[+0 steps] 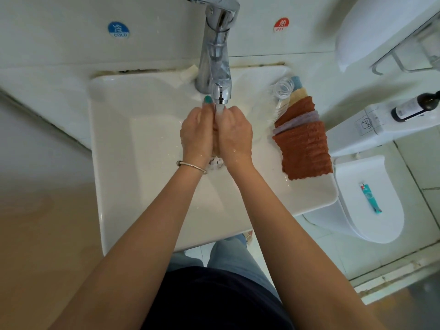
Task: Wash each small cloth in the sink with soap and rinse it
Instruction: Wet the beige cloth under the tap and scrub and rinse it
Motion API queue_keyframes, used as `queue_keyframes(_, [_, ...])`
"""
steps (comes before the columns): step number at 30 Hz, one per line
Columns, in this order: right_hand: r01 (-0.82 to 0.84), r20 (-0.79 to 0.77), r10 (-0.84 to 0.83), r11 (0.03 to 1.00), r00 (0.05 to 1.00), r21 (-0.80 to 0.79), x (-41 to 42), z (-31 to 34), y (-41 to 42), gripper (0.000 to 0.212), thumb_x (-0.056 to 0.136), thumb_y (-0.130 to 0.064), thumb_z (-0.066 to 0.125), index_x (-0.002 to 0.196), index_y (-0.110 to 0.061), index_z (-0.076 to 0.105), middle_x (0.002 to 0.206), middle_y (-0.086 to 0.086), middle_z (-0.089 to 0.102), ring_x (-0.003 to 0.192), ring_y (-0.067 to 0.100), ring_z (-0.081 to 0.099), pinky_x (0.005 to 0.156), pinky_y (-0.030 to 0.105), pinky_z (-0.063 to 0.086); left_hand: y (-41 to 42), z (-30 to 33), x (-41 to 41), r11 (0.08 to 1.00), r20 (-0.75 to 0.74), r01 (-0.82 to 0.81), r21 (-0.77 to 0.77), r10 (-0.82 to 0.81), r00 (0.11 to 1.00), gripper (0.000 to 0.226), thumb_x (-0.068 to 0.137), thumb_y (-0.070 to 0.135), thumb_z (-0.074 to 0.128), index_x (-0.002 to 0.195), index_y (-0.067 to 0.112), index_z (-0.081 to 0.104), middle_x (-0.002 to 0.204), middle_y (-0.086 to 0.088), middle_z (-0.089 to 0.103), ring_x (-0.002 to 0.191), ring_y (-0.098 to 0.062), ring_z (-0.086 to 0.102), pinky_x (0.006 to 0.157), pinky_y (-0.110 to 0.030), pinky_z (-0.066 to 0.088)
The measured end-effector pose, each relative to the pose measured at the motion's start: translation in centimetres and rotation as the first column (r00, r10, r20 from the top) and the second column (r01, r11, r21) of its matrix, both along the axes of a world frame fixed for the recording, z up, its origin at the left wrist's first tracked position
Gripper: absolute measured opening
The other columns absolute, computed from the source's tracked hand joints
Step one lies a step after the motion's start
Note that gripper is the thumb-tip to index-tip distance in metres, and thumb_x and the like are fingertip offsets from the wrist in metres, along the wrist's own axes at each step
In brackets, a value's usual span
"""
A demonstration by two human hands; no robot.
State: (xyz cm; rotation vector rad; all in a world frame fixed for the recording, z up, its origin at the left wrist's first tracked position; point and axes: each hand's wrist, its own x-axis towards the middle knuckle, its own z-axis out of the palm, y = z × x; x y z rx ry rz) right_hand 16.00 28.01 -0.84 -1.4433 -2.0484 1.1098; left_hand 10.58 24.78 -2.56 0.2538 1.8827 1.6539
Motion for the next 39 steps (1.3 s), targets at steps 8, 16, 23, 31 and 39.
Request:
queue_keyframes(8, [0.186,-0.406,-0.3,0.937,0.863,-0.297,5.4,-1.8,-1.1,0.016,0.102,-0.03,0.049,0.109,-0.015,0.05,0.094,-0.002,0.059,0.088,0.012,0.06,0.078,0.035,0.054,-0.8,1.1,2.2,0.976,-0.051,0.208,0.073,-0.204,0.978,0.021,0.087,0.023,0.071,0.099,0.008,0.063,0.087,0.005,0.064,0.072,-0.002,0.059,0.062,-0.011,0.047])
queue_keyframes(16, [0.016,-0.456,-0.105,0.981,0.884,-0.196,2.0,-0.6,-2.3,0.008,0.099,-0.022,0.055,0.105,-0.017,0.056,0.089,-0.009,0.061,0.076,-0.006,0.058,0.071,0.015,0.049,-3.3,0.3,0.5,0.994,-0.02,-0.03,0.101,0.032,0.999,0.011,0.094,0.033,0.061,0.091,0.022,0.06,0.082,0.013,0.063,0.067,0.012,0.057,0.065,-0.011,0.047])
queue_keyframes(23, [-0.012,-0.534,-0.105,0.977,0.839,-0.212,3.3,-1.2,-1.5,0.008,0.101,-0.02,0.052,0.105,-0.017,0.058,0.091,-0.006,0.063,0.079,-0.002,0.062,0.073,0.021,0.052,-3.3,1.0,0.5,0.994,-0.028,0.021,0.103,-0.018,0.999,0.017,0.092,0.033,0.065,0.08,0.02,0.06,0.076,0.008,0.062,0.064,0.003,0.056,0.061,-0.014,0.045])
queue_keyframes(31, [0.002,-0.54,-0.149,0.965,0.828,-0.263,5.5,-0.5,-0.3,0.009,0.1,-0.022,0.054,0.102,-0.018,0.061,0.091,-0.005,0.066,0.083,0.003,0.063,0.074,0.022,0.052,-2.4,1.0,1.9,0.98,0.011,0.138,0.141,-0.141,0.99,0.023,0.093,0.031,0.065,0.075,0.019,0.056,0.07,0.01,0.059,0.065,-0.002,0.055,0.061,-0.019,0.048])
queue_keyframes(39, [-0.085,-0.528,-0.088,0.952,0.845,-0.295,3.1,-0.1,-1.5,0.009,0.095,-0.019,0.061,0.103,-0.015,0.064,0.09,-0.006,0.067,0.079,-0.002,0.064,0.07,0.017,0.051,-3.9,0.8,-0.1,0.975,0.062,-0.084,0.204,0.072,0.995,0.014,0.095,0.025,0.061,0.09,0.013,0.061,0.079,0.006,0.063,0.064,0.005,0.059,0.06,-0.014,0.048])
